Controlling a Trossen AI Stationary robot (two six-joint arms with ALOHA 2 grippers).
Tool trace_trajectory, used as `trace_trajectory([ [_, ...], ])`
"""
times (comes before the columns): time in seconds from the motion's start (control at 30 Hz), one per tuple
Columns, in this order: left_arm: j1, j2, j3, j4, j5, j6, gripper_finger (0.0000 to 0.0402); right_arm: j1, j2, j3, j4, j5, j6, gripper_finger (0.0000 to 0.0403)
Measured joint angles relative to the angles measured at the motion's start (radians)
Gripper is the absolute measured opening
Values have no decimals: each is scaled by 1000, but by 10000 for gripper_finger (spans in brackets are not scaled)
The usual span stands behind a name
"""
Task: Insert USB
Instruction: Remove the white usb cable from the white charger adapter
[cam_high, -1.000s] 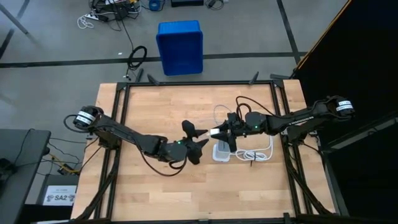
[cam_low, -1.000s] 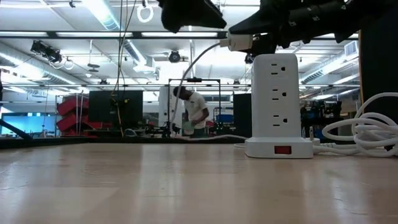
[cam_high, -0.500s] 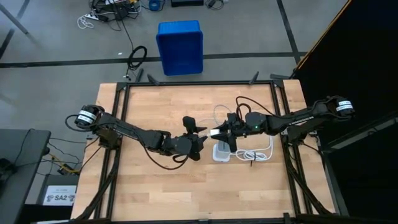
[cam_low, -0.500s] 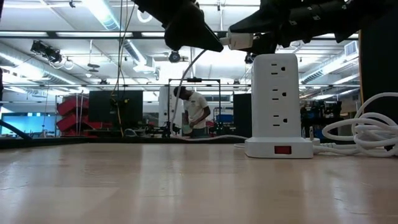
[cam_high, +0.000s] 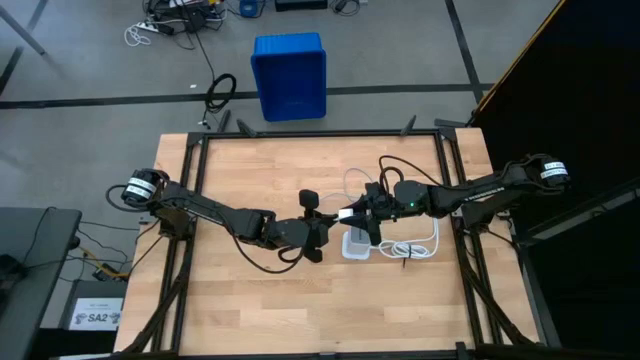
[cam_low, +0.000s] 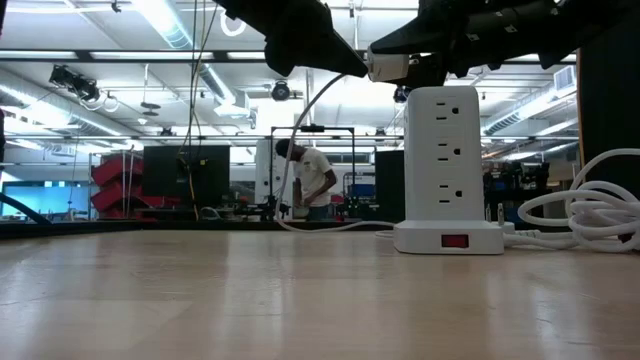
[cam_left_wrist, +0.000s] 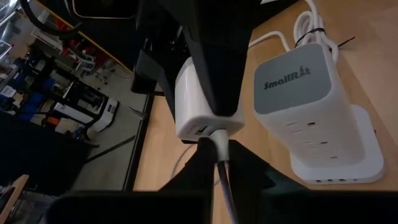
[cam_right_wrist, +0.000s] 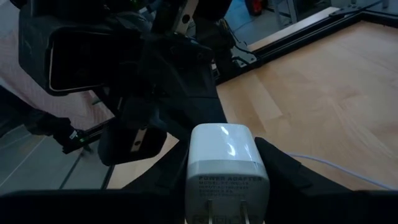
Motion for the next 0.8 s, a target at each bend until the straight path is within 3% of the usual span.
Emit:
trace_trajectory([
  [0.23,-4,-10,5,-53,-70,10,1,-2,-20,0,-19,18,-26,111],
  [0.37,-12,-62,-2,-299,-131,-101,3,-17,-124,3,-127,4,-47,111],
  [0.47,-12,-112,-50,-415,-141,-213,3,-19,-195,2,-249,76,-71,111],
  [0.57,-12,-153,-118,-372,-119,-269,3,-24,-231,1,-344,151,-90,111],
  [0.63,-11,-162,-169,-321,-107,-281,2,-31,-227,-2,-356,146,-85,111],
  [0.8,-5,-152,-222,-12,-99,-196,0,-32,-182,-3,-296,105,-62,111],
])
